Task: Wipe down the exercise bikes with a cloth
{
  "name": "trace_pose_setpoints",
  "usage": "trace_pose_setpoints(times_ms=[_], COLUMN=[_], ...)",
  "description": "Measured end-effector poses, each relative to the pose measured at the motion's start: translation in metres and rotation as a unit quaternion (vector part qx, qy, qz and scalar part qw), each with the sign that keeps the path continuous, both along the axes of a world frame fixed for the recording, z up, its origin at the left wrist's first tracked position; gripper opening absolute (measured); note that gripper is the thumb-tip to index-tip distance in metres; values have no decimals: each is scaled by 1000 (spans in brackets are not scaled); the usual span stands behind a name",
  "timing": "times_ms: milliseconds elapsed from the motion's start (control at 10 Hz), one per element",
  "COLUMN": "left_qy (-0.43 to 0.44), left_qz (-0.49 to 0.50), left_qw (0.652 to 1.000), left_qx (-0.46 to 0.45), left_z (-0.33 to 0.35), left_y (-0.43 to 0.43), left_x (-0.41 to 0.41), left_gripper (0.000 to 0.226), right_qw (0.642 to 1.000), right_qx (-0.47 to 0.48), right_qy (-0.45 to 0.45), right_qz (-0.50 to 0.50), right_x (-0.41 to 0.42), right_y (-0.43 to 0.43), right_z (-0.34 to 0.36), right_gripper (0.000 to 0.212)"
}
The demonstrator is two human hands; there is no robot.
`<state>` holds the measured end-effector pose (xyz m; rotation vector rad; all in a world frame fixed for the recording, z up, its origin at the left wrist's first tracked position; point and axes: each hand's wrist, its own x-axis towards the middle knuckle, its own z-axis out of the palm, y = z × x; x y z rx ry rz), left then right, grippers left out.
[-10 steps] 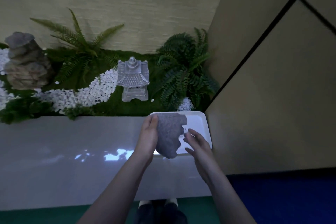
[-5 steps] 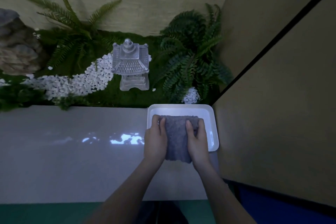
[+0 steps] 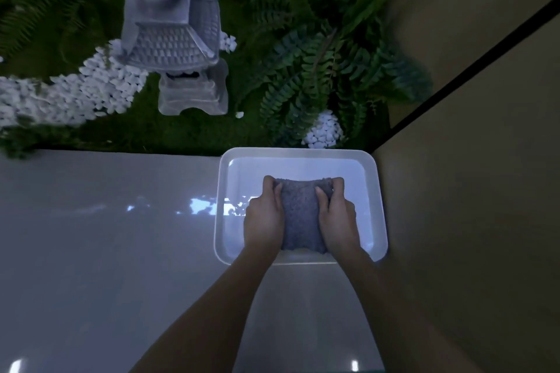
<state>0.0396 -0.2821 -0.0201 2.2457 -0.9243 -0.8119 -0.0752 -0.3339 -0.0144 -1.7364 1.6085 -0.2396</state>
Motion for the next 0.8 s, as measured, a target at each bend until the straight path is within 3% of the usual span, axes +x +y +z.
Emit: trace_pose_setpoints(times_ms=[200, 300, 400, 500, 600, 700, 800], left_qy=[2, -5, -121, -267, -282, -305, -286], left_qz=[-26, -37, -101, -263, -417, -436, -415], left_qw=[999, 998, 987, 927, 863, 842, 851], left_qx=[30, 44, 22, -14, 43, 95, 143], left_z=[-58, -63, -56, -57, -64, -58, -34], left_y=[-14, -11, 2, 13, 19, 13, 7], left_x=[4, 7, 9, 18, 29, 30, 29], left_gripper=[24, 26, 41, 64, 80, 81, 76], right_qw=[998, 994, 973, 933, 892, 881, 900], right_qx=[-12, -61, -182, -233, -114, -93, -97], right_qy=[52, 84, 132, 167, 244, 283, 262], right_qz=[43, 43, 54, 219, 364, 368, 335], right_x=[-2, -6, -10, -21, -34, -33, -24], right_y=[-21, -19, -10, -2, -3, -10, -12], right_z=[-55, -63, -58, -59, -64, -57, -27], right_gripper=[17, 23, 36, 50, 71, 74, 66])
